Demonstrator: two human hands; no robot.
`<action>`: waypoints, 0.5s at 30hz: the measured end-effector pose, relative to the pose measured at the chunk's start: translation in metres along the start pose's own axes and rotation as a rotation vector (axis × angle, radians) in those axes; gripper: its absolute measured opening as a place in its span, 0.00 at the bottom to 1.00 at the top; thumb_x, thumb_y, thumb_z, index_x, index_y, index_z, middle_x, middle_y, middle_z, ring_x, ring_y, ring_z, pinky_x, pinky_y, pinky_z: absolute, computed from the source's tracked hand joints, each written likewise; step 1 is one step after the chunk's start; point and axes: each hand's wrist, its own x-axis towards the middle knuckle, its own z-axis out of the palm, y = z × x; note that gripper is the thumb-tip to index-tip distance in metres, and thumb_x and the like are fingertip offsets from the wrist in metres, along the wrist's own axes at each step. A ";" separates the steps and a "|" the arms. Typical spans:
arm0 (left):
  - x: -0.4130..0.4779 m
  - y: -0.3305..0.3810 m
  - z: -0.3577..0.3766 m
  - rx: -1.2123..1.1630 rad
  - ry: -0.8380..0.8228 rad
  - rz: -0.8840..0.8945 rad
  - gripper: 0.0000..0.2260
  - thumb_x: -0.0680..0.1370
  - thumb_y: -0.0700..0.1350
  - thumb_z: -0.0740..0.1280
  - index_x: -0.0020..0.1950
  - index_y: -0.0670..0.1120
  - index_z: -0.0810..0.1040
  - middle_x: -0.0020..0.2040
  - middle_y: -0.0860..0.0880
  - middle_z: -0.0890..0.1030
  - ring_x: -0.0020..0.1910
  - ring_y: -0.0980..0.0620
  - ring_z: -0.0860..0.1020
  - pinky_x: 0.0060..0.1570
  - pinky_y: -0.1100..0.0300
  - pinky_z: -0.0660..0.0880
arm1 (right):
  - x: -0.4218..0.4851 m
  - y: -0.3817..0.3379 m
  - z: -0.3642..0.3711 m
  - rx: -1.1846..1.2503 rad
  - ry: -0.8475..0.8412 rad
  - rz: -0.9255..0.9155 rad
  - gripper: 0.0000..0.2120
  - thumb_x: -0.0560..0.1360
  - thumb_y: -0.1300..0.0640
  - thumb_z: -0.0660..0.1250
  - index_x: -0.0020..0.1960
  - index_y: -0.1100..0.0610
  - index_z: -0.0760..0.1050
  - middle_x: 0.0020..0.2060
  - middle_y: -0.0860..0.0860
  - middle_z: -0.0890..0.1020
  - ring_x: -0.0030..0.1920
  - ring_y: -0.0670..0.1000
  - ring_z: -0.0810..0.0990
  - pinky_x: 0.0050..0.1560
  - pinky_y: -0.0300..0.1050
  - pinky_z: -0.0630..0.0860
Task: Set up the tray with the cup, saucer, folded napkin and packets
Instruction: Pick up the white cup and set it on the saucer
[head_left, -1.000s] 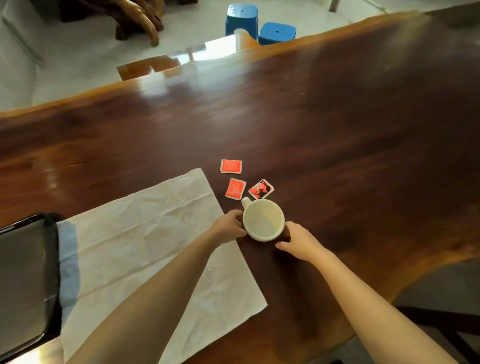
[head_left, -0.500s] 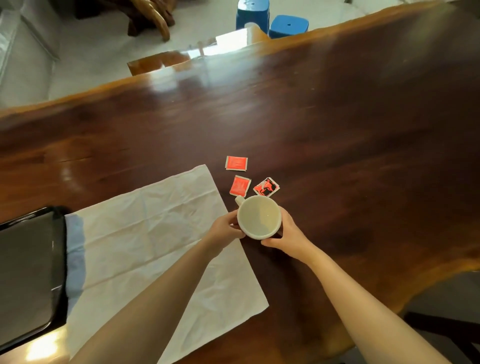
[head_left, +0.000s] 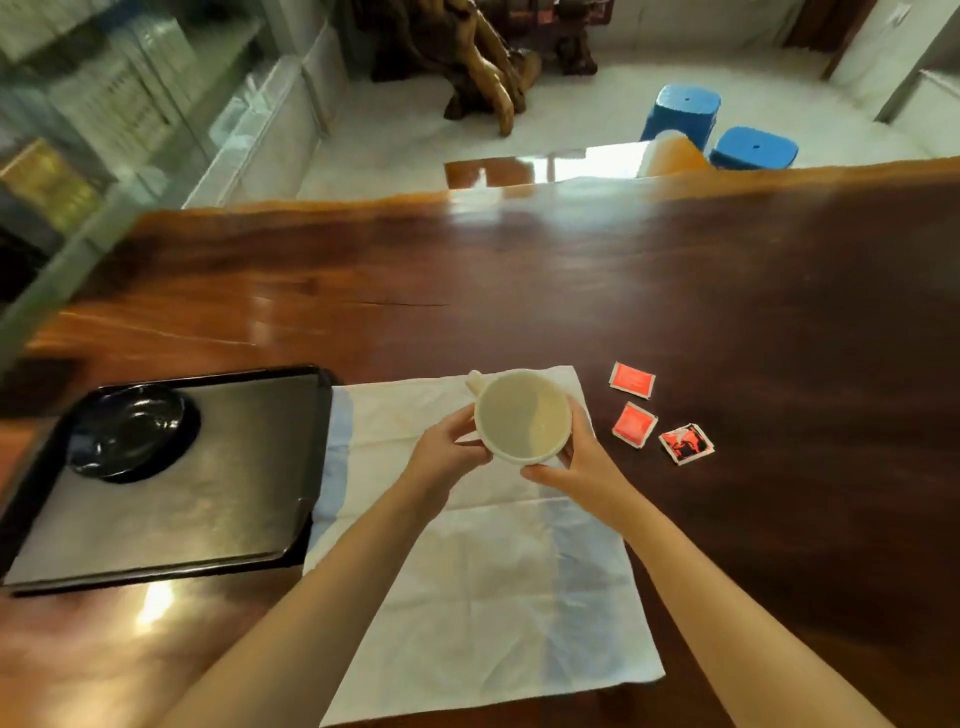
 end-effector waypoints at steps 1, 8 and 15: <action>-0.003 0.000 -0.017 -0.026 0.019 -0.006 0.24 0.71 0.31 0.67 0.64 0.50 0.76 0.58 0.52 0.81 0.53 0.52 0.81 0.50 0.61 0.78 | 0.006 -0.007 0.013 -0.006 -0.025 -0.018 0.43 0.65 0.62 0.76 0.68 0.41 0.53 0.66 0.46 0.64 0.67 0.44 0.66 0.61 0.29 0.67; -0.025 0.003 -0.132 -0.267 0.301 -0.173 0.10 0.79 0.39 0.61 0.59 0.41 0.76 0.49 0.41 0.82 0.43 0.45 0.83 0.39 0.58 0.82 | 0.043 -0.047 0.107 0.019 -0.233 -0.027 0.42 0.65 0.66 0.75 0.69 0.44 0.57 0.66 0.45 0.67 0.64 0.39 0.70 0.60 0.33 0.71; -0.044 -0.013 -0.256 -0.204 0.442 -0.120 0.10 0.77 0.43 0.65 0.57 0.44 0.80 0.43 0.40 0.82 0.39 0.46 0.79 0.40 0.53 0.82 | 0.089 -0.075 0.217 -0.048 -0.383 -0.016 0.41 0.66 0.63 0.76 0.70 0.43 0.58 0.65 0.43 0.69 0.65 0.42 0.71 0.61 0.35 0.73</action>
